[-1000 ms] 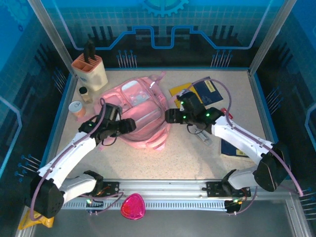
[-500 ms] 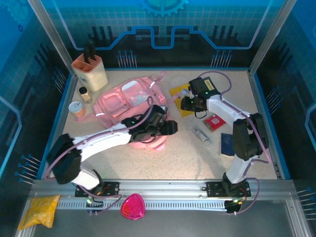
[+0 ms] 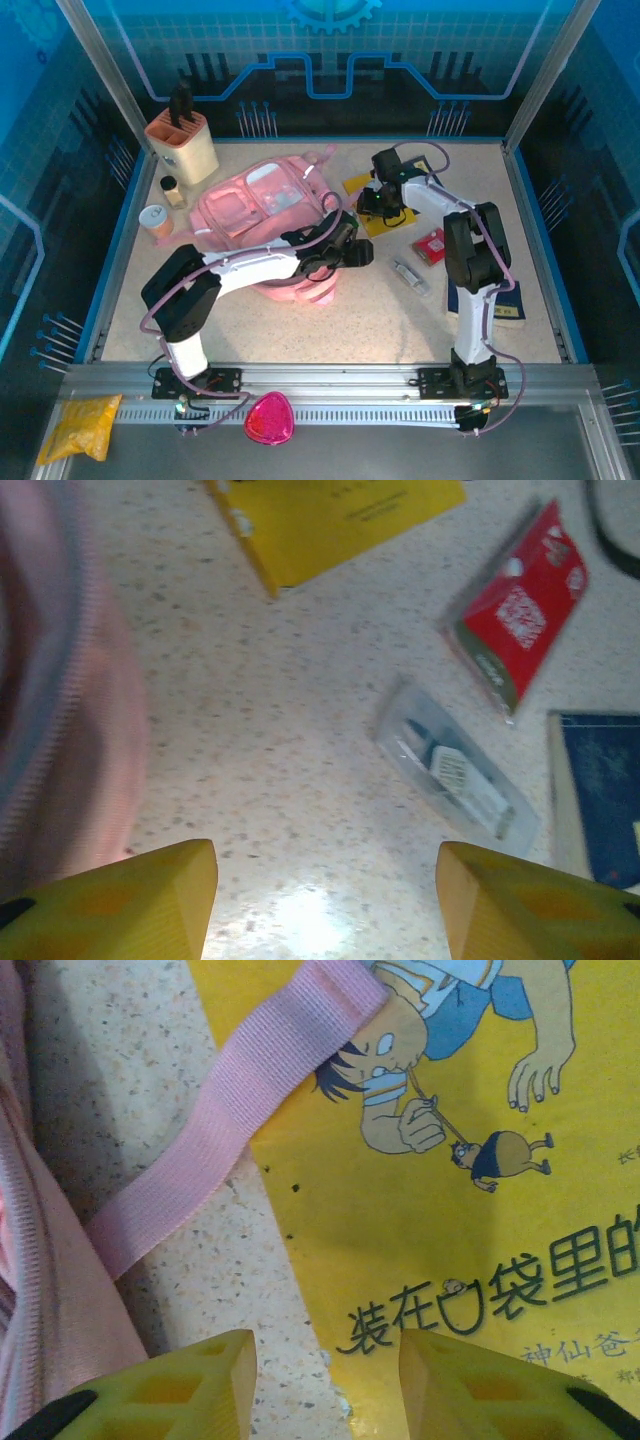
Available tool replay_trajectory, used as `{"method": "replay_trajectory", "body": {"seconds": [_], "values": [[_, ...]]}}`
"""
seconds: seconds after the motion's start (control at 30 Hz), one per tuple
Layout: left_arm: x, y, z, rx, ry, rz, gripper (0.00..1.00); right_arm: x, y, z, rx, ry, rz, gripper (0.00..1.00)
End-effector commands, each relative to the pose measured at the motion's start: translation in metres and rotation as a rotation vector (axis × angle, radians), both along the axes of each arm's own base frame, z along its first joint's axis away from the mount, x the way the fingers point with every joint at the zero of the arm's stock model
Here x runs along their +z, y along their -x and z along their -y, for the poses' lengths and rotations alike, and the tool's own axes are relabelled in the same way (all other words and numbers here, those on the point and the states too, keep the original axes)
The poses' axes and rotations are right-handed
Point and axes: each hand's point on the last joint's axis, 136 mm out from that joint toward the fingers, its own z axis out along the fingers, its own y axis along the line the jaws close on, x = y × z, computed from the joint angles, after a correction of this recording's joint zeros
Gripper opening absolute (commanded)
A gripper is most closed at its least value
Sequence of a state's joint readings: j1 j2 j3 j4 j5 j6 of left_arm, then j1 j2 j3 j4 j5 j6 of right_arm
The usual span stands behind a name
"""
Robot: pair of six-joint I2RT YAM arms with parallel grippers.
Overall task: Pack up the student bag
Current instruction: Move the student bag to the center of the table.
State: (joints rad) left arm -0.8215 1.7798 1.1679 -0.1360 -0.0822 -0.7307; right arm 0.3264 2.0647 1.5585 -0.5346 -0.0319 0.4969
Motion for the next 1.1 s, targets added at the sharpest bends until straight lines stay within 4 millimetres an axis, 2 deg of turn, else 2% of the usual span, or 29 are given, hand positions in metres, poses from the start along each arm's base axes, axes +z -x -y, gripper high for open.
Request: {"method": "replay_trajectory", "body": {"seconds": [0.0, 0.1, 0.23, 0.37, 0.53, 0.7, 0.83, 0.93, 1.0, 1.07], "values": [[-0.019, 0.007, -0.029, 0.04, -0.087, -0.029, 0.6, -0.011, -0.002, 0.002, -0.004, -0.013, -0.05, 0.42], [-0.022, 0.015, -0.041, 0.048, -0.114, -0.04, 0.6, -0.016, 0.0, -0.002, 0.006, -0.027, -0.076, 0.42], [-0.021, 0.026, -0.059, 0.074, -0.154, -0.059, 0.59, -0.024, 0.012, -0.004, 0.005, -0.037, -0.08, 0.43], [-0.007, 0.03, -0.073, 0.127, -0.155, -0.045, 0.59, -0.036, 0.022, 0.001, 0.004, -0.01, -0.116, 0.43], [0.019, 0.031, -0.067, 0.133, -0.056, -0.01, 0.6, -0.041, 0.041, 0.007, -0.007, 0.003, -0.133, 0.43], [0.037, 0.029, -0.059, 0.136, 0.026, 0.007, 0.6, -0.044, 0.075, 0.005, -0.004, -0.004, -0.145, 0.43], [0.041, 0.029, -0.062, 0.166, 0.042, 0.016, 0.6, -0.053, 0.108, 0.009, -0.004, 0.019, -0.146, 0.42], [0.043, 0.032, -0.068, 0.196, 0.068, 0.017, 0.59, -0.058, 0.138, 0.004, 0.003, -0.013, -0.166, 0.41], [0.047, 0.035, -0.071, 0.21, 0.093, 0.021, 0.59, -0.053, 0.158, -0.003, 0.022, -0.026, -0.164, 0.41], [0.05, 0.037, -0.072, 0.215, 0.11, 0.028, 0.58, -0.037, 0.166, -0.012, 0.042, -0.058, -0.126, 0.41]]}}
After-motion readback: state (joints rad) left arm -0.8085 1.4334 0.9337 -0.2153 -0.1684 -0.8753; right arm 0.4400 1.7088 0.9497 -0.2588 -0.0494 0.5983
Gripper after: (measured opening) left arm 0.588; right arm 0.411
